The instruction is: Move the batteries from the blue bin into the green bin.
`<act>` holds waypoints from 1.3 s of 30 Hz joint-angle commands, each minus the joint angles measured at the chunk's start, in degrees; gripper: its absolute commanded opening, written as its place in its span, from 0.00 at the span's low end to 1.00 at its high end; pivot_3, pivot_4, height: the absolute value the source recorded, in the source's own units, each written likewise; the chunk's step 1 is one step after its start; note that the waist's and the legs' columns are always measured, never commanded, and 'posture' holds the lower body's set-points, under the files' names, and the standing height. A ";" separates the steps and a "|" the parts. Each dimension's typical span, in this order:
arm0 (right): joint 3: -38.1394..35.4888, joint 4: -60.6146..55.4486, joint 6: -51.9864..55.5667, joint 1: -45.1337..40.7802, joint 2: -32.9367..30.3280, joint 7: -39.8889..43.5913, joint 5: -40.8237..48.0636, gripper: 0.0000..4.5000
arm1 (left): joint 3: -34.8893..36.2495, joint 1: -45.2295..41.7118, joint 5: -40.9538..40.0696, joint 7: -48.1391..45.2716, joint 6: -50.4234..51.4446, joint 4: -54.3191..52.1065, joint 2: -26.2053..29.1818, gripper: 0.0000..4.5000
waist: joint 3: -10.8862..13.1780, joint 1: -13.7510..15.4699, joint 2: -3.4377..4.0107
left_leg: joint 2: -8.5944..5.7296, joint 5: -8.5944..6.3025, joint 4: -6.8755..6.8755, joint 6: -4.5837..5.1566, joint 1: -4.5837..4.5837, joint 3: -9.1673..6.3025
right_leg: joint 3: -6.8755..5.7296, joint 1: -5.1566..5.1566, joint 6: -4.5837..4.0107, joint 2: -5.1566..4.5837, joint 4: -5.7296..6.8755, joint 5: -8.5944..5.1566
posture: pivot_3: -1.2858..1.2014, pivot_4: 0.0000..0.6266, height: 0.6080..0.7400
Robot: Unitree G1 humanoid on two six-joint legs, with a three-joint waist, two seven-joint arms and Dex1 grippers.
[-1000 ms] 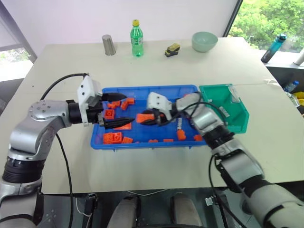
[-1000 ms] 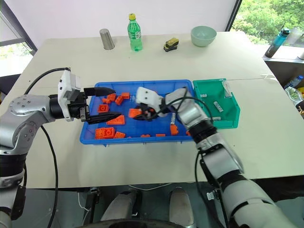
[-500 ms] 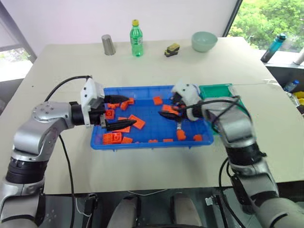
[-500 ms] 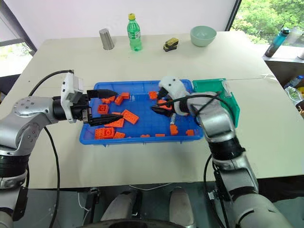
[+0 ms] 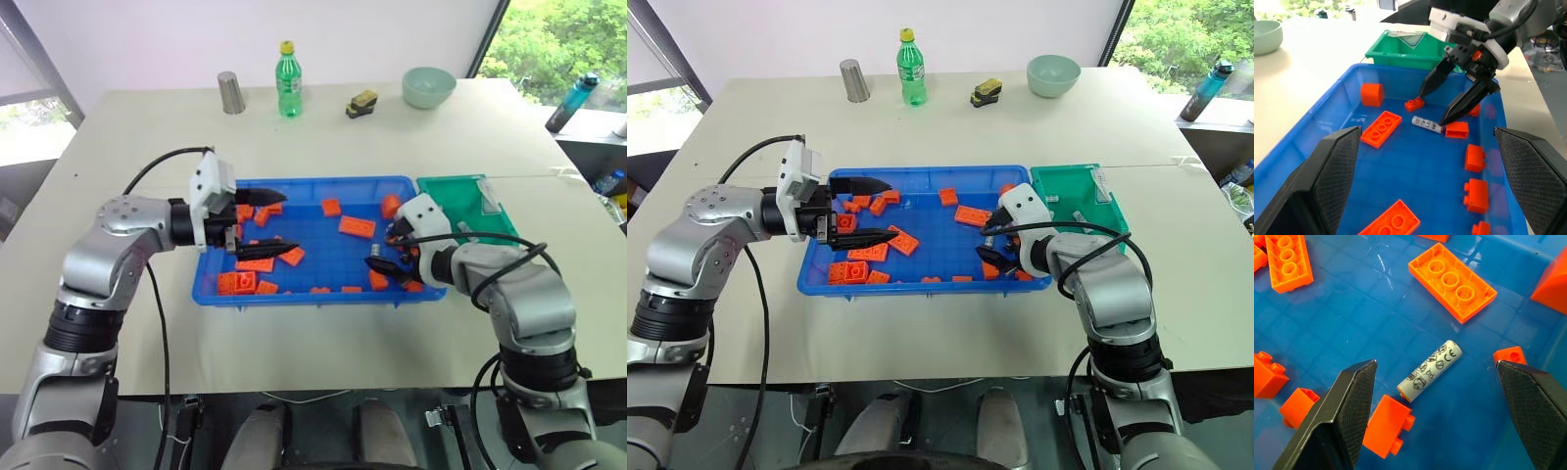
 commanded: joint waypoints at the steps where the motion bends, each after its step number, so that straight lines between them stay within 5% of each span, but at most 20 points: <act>1: 0.38 3.40 -3.26 0.81 0.01 -2.39 0.63 0.89 | 0.95 -0.06 0.01 -0.74 -0.81 -0.55 0.77 1.00 | -0.01 0.32 -0.01 | 0.00 0.00 0.01 0.00 0.00 0.00 | 0.00 0.00 0.00 0.00 0.00 0.00 | 0.52 0.24 0.90; 10: 3.45 12.87 -10.93 1.29 -0.69 -3.95 2.12 0.89 | 1.97 1.07 -0.30 -0.10 -0.36 -2.01 1.59 1.00 | -0.06 0.60 -0.10 | -0.06 -0.01 0.06 0.02 0.01 -0.04 | 0.00 0.05 0.00 -0.04 -0.01 0.00 | 0.52 0.24 0.90; 13: 4.80 15.66 -13.76 0.44 -0.60 -4.06 2.00 0.71 | 2.37 1.29 -0.38 0.29 -0.35 -2.35 1.82 1.00 | -0.12 0.57 -0.20 | -0.05 -0.01 0.08 0.02 0.03 -0.04 | -0.01 0.08 0.00 -0.02 -0.01 0.00 | 0.52 0.24 0.90; 20: 5.14 15.67 -14.18 -2.59 0.73 -4.55 3.99 0.02 | 3.04 1.87 -0.28 0.26 -0.88 -1.98 2.28 1.00 | -0.13 0.62 -0.21 | -0.05 -0.01 0.11 0.02 0.04 -0.06 | -0.01 0.09 0.00 -0.02 -0.09 0.00 | 0.52 0.24 0.90; 30: -1.50 10.03 -9.50 -12.45 -0.34 -2.86 10.74 0.02 | 2.46 1.38 0.49 -0.63 -2.58 0.26 1.88 1.00 | -0.07 0.37 -0.11 | -0.03 -0.01 0.06 0.01 0.03 -0.02 | 0.00 0.01 0.00 -0.02 -0.09 0.00 | 0.52 0.24 0.90; 34: -9.28 13.20 -8.74 -18.58 -7.08 -0.76 13.41 0.02 | 2.97 1.68 0.42 -0.89 -3.24 1.22 2.27 1.00 | -0.06 0.76 -0.11 | -0.03 -0.01 0.03 0.01 0.03 -0.03 | -0.01 0.02 0.00 -0.01 -0.10 0.00 | 0.52 0.24 0.90; 39: -10.65 18.21 -11.97 -16.36 -16.56 1.18 12.89 0.02 | 4.10 2.48 0.26 -1.10 -3.84 2.50 3.20 1.00 | -0.08 0.53 -0.15 | -0.05 -0.03 -0.02 0.05 0.02 -0.01 | -0.02 0.08 0.00 -0.04 -0.22 0.00 | 0.52 0.24 0.90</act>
